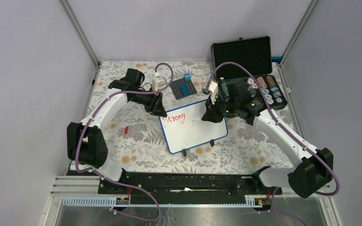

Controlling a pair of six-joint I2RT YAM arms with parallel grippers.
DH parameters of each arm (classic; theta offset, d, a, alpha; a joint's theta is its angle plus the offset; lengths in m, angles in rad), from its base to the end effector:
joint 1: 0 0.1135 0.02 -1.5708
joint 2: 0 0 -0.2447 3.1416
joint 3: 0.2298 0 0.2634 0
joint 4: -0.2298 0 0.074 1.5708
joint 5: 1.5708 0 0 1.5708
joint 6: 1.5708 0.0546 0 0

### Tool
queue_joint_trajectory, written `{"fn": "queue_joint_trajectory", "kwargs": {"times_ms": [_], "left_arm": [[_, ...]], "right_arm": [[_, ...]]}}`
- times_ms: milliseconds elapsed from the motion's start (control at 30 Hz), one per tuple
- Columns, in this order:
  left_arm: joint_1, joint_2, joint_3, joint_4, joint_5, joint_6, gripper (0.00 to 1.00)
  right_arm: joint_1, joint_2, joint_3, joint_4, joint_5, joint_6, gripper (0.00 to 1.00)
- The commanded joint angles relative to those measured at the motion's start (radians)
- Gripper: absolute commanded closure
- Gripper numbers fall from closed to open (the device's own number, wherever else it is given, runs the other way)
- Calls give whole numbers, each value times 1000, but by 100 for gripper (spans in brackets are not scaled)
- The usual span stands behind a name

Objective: Write a sentence on the whiteboard

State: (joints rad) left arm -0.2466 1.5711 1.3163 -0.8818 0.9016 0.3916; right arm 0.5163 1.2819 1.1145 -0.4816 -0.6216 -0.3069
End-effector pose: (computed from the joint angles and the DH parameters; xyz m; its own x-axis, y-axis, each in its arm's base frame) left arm 0.3084 -0.1218 0.2538 -0.6332 0.4036 -0.6604 0.7715 0.3971 -0.4971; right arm 0.2517 0.1794 0.2929 -0.2579 -0.4288 -0.8658 -0.9260 0.3655 0.0948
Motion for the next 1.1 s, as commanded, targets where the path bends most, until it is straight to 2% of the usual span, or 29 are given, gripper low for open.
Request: {"fn": "queue_joint_trajectory", "kwargs": {"times_ms": [0, 267, 533, 1067], "left_arm": [[-30, -17, 47, 18, -1, 3, 63], [-71, 9, 60, 18, -9, -7, 63], [-84, 26, 63, 18, -18, -7, 74], [-86, 32, 58, 29, -26, -11, 95]], "right_arm": [[-6, -7, 19, 25, -59, 5, 100], [-4, -9, -19, 108, -29, 39, 100], [7, 14, -25, 208, 39, 79, 100], [42, 50, -9, 220, 72, 54, 100]]}}
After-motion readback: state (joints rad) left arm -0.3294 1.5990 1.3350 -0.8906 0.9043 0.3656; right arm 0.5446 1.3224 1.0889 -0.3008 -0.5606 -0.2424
